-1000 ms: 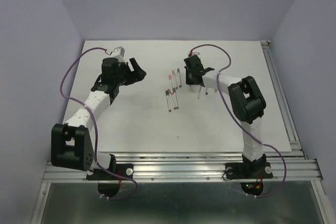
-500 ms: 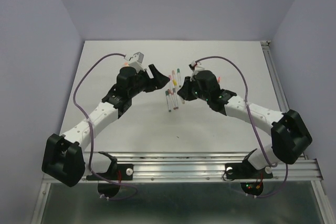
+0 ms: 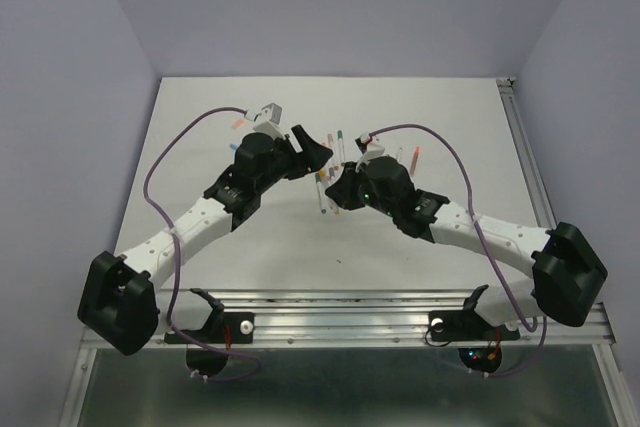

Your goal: Open the pen caps

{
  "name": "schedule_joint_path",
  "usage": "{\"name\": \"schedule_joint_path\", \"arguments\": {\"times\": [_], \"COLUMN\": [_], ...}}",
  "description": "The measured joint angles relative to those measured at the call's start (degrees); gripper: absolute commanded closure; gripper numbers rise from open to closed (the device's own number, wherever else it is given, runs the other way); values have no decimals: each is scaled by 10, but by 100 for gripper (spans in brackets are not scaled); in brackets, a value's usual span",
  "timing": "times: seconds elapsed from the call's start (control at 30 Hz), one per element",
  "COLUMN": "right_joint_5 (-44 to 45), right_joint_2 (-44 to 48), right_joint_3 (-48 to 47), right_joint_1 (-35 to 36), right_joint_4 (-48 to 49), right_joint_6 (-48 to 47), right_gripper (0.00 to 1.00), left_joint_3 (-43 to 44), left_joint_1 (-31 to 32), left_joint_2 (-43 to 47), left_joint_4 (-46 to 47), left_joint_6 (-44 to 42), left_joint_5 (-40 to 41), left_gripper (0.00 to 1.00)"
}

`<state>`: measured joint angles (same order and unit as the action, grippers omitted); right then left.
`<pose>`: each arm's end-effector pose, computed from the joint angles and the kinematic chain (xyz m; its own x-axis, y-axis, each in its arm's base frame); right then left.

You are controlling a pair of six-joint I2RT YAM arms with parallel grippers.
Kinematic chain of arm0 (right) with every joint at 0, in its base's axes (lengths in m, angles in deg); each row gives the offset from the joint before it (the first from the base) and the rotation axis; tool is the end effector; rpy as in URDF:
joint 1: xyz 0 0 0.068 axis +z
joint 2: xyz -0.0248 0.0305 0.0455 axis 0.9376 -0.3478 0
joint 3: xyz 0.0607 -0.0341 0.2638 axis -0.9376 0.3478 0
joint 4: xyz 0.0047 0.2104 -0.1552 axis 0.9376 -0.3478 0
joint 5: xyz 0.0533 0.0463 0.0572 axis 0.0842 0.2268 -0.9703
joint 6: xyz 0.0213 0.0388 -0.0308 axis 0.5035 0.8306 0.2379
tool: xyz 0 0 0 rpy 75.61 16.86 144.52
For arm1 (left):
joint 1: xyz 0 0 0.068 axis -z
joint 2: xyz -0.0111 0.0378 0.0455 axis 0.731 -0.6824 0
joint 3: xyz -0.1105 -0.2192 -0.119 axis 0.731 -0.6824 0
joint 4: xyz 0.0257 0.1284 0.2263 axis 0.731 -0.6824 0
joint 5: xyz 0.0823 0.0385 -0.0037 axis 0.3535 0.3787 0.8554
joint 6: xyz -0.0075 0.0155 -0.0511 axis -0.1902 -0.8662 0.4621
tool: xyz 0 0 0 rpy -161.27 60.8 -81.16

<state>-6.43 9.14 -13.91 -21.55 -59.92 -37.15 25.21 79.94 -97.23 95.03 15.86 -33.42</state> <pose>0.2103 0.2305 0.2648 -0.5968 0.1453 -0.7891 -0.4455 0.7580 0.4764 0.2407 -0.1610 0.3106 -0.5093 -0.4519 -0.7324 0.3981 0.6308 -0.6660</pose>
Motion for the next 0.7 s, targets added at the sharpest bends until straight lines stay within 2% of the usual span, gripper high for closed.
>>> {"name": "schedule_joint_path", "arguments": {"times": [0.17, 0.33, 0.47, 0.7], "right_joint_5": [22, 37, 42, 59], "right_joint_2": [2, 2, 2, 0], "right_joint_3": [0, 1, 1, 1], "right_joint_1": [12, 18, 19, 21], "right_joint_4": [16, 37, 54, 59], "right_joint_6": [4, 4, 4, 4], "right_gripper": [99, 99, 99, 99], "left_joint_3": [0, 0, 0, 0], "left_joint_1": [4, 5, 5, 9], "left_joint_2": [-5, -22, -29, -30], "left_joint_4": [-3, -8, -10, -12], "left_joint_6": [1, 4, 7, 8], "left_joint_5": [13, 15, 14, 12], "left_gripper": [20, 27, 43, 62]}}
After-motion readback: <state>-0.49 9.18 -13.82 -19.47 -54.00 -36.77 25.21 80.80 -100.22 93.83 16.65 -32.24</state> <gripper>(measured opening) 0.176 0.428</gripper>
